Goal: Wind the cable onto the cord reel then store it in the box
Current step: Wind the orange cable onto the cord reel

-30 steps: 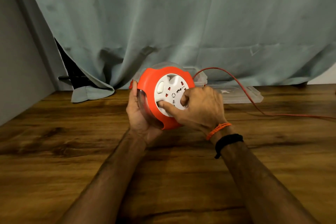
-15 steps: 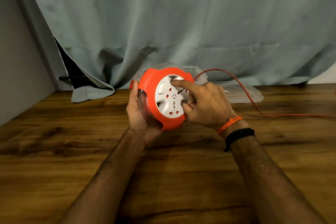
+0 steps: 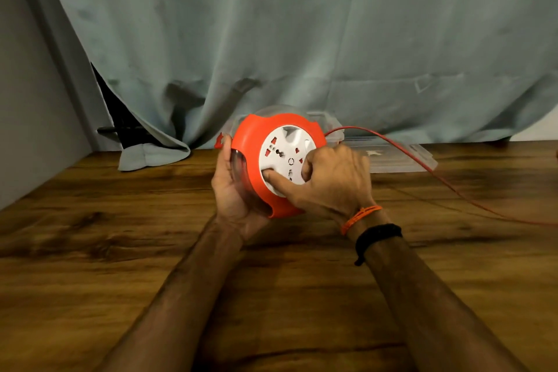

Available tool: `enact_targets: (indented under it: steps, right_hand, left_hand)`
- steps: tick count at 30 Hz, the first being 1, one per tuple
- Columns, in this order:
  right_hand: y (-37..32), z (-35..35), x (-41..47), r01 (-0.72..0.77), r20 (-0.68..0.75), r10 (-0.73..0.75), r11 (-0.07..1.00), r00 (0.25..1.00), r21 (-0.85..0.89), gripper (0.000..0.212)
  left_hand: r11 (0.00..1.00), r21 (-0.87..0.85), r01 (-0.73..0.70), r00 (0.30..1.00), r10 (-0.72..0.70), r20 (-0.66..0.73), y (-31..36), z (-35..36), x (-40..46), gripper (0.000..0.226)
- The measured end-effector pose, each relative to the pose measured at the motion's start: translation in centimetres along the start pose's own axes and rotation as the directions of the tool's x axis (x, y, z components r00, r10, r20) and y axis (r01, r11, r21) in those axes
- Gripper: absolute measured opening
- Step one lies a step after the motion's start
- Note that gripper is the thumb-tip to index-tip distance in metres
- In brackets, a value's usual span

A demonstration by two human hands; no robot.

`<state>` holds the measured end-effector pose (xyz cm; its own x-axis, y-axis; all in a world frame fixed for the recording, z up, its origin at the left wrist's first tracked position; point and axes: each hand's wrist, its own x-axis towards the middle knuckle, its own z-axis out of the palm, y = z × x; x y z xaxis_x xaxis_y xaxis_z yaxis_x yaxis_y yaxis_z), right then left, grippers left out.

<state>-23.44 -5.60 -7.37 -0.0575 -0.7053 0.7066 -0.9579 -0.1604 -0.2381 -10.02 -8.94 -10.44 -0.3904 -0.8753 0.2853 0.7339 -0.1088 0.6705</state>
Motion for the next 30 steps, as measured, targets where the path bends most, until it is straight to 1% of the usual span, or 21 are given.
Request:
enact_targets:
  steps: [3,5,7,8,10,11,12,15,18,21,25,28,30]
  right_hand:
    - [-0.1,-0.1,0.0,0.013,0.027,-0.013,1.000,1.000,-0.005,0.080]
    - [0.3,-0.5,0.2,0.022,0.030,-0.023,0.999,0.999,0.044,0.074]
    - [1.0,-1.3,0.5,0.045,0.025,-0.049,0.989,0.999,0.142,0.063]
    - [1.4,-1.7,0.6,0.080,0.020,-0.084,0.981,0.996,0.176,0.055]
    - [2.1,-2.4,0.9,0.159,0.008,-0.164,0.964,0.986,0.212,0.035]
    - [2.3,-2.7,1.0,0.192,0.006,-0.198,0.957,0.980,0.218,0.030]
    - [2.4,-2.9,1.0,0.219,0.010,-0.227,0.952,0.974,0.215,0.033]
    - [2.3,-3.0,0.9,0.257,0.077,-0.272,0.953,0.959,0.163,0.054]
    - [2.2,-2.7,0.9,0.279,0.131,-0.294,0.952,0.947,0.125,0.064]
    - [2.4,-2.3,0.9,0.292,0.127,-0.304,0.951,0.944,0.103,0.063]
    - [2.4,-1.8,0.9,0.310,0.080,-0.312,0.950,0.947,0.043,0.061]
    - [2.6,-1.6,0.7,0.240,0.044,-0.240,0.971,0.970,0.016,0.060]
    - [2.4,-1.1,0.2,0.173,-0.043,-0.171,0.984,0.984,0.039,0.061]
  left_hand:
    - [1.000,-0.030,-0.009,1.000,0.010,0.012,0.1,0.0,0.0,0.082]
    - [0.999,-0.049,0.001,1.000,0.001,0.026,0.1,0.1,-0.1,0.084]
    - [0.997,-0.072,0.030,0.997,-0.025,0.071,0.1,0.0,-0.1,0.089]
    - [0.996,-0.082,0.046,0.995,-0.039,0.088,0.1,-0.2,-0.1,0.090]
    - [0.996,-0.071,0.062,0.993,-0.054,0.104,0.1,-0.5,0.0,0.090]
    - [0.996,-0.058,0.068,0.992,-0.061,0.111,0.0,-0.6,0.0,0.091]
    - [0.996,-0.046,0.075,0.991,-0.069,0.118,-0.1,-0.6,0.0,0.091]
    - [0.997,-0.042,0.066,0.991,-0.061,0.115,-0.3,-0.5,0.0,0.090]
    - [0.997,-0.057,0.056,0.995,-0.051,0.083,-0.2,-0.6,0.1,0.087]
    - [0.997,-0.034,0.070,0.996,-0.067,0.063,-0.2,-0.7,0.1,0.089]
    - [0.997,-0.013,0.075,0.996,-0.075,0.041,-0.2,-0.6,0.0,0.089]
    - [0.998,-0.031,0.060,0.997,-0.059,0.043,-0.1,-0.4,-0.1,0.089]
    - [0.998,-0.039,0.039,0.999,-0.037,0.040,-0.1,-0.2,0.0,0.088]
